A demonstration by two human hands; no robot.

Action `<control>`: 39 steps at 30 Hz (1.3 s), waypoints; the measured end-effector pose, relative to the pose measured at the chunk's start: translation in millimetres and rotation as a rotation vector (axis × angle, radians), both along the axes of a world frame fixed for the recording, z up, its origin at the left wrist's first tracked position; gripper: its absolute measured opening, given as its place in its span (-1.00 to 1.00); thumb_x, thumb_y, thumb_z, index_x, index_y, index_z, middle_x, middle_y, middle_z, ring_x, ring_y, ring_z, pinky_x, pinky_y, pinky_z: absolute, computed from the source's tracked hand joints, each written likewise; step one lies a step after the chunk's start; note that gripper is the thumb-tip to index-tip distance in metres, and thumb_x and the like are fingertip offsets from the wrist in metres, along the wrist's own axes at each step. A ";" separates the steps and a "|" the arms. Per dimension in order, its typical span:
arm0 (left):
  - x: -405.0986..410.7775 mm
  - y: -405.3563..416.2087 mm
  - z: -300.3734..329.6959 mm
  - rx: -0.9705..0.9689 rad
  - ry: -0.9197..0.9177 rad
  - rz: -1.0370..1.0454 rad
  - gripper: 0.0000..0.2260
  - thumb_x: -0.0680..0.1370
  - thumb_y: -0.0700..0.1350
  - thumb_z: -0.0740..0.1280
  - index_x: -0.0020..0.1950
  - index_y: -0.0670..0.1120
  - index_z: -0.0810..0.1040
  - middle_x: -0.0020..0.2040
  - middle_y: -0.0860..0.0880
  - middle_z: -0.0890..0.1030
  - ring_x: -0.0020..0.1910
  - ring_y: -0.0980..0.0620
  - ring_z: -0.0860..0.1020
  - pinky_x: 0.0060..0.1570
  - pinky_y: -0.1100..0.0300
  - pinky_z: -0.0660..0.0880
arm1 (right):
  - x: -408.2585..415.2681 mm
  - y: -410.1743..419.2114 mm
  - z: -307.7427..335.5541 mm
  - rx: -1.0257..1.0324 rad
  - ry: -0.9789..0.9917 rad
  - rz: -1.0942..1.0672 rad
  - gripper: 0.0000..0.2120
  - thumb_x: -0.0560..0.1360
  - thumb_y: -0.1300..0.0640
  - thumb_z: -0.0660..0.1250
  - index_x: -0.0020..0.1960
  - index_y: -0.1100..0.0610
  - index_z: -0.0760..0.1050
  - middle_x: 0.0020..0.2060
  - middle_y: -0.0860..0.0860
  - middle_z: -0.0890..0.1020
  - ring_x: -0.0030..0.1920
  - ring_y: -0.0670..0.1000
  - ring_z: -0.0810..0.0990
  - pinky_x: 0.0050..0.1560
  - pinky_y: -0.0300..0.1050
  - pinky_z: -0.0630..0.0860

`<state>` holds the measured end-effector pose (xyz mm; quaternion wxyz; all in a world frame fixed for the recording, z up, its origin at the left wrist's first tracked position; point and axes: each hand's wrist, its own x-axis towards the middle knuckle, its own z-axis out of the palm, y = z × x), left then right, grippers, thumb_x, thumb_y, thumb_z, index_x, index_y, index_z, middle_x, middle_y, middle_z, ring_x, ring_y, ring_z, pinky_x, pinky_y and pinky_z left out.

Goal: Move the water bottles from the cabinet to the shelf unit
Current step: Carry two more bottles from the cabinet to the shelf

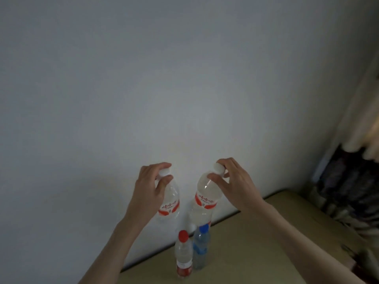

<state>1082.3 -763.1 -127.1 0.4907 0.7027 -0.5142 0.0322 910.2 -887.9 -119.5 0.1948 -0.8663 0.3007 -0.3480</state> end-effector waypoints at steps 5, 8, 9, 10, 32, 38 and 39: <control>-56.5 4.8 -21.6 0.074 0.023 -0.266 -0.79 0.54 -0.17 0.23 0.09 0.12 0.43 0.01 0.17 0.43 -0.05 0.31 0.43 0.00 0.43 0.29 | -81.7 40.8 -17.3 0.048 0.019 -0.161 -0.68 0.44 -0.01 0.35 0.11 0.13 0.46 -0.05 -0.08 0.47 -0.13 -0.03 0.50 -0.13 -0.22 0.40; -105.8 2.3 -32.2 0.124 0.068 -0.428 -0.80 0.54 -0.17 0.24 0.11 0.07 0.48 0.01 0.10 0.46 -0.05 0.31 0.42 0.00 0.43 0.32 | -142.5 68.4 -25.4 0.063 -0.002 -0.304 -0.72 0.43 -0.02 0.35 0.07 0.09 0.47 -0.07 -0.08 0.49 -0.14 -0.04 0.50 -0.11 -0.16 0.46; -124.9 1.2 -33.6 0.135 0.076 -0.483 -0.80 0.53 -0.17 0.25 0.12 0.02 0.50 0.00 0.08 0.46 -0.06 0.30 0.42 0.02 0.41 0.34 | -164.5 77.9 -26.4 0.066 0.003 -0.359 -0.71 0.43 -0.03 0.35 0.09 0.09 0.47 -0.06 -0.08 0.49 -0.13 -0.04 0.50 -0.10 -0.17 0.46; -145.0 0.9 -33.7 0.137 0.078 -0.539 -0.81 0.53 -0.18 0.26 0.11 -0.01 0.51 -0.03 0.12 0.47 -0.06 0.29 0.42 0.03 0.36 0.36 | -186.8 88.2 -26.7 0.062 0.013 -0.410 -0.69 0.44 -0.04 0.34 0.11 0.09 0.47 -0.05 -0.09 0.49 -0.13 -0.05 0.49 -0.10 -0.20 0.43; -691.8 248.4 -42.1 0.089 0.093 -1.594 -0.78 0.47 -0.29 0.33 0.05 -0.05 0.57 -0.15 0.22 0.47 -0.13 -0.02 0.51 -0.12 0.59 0.28 | -651.6 564.2 -30.8 0.031 -0.105 -1.557 -0.47 0.37 -0.28 0.16 0.04 0.13 0.50 -0.08 -0.01 0.55 -0.06 0.00 0.52 0.00 -0.10 0.49; -839.9 354.8 -32.8 0.056 -0.012 -1.952 -0.78 0.46 -0.31 0.33 0.06 -0.10 0.57 -0.16 0.27 0.46 -0.12 -0.01 0.48 -0.12 0.58 0.29 | -729.9 704.4 -30.8 0.047 -0.194 -1.855 -0.75 0.46 0.00 0.33 0.08 0.09 0.50 -0.08 -0.11 0.51 -0.15 -0.20 0.48 -0.11 -0.42 0.37; -862.9 372.4 -33.0 0.052 -0.019 -2.002 -0.78 0.46 -0.31 0.33 0.06 -0.11 0.57 -0.15 0.28 0.45 -0.12 -0.01 0.48 -0.12 0.57 0.31 | -741.6 724.8 -32.6 0.039 -0.209 -1.907 -0.79 0.47 0.04 0.33 0.07 0.09 0.50 -0.11 -0.14 0.50 -0.16 -0.19 0.49 -0.13 -0.44 0.38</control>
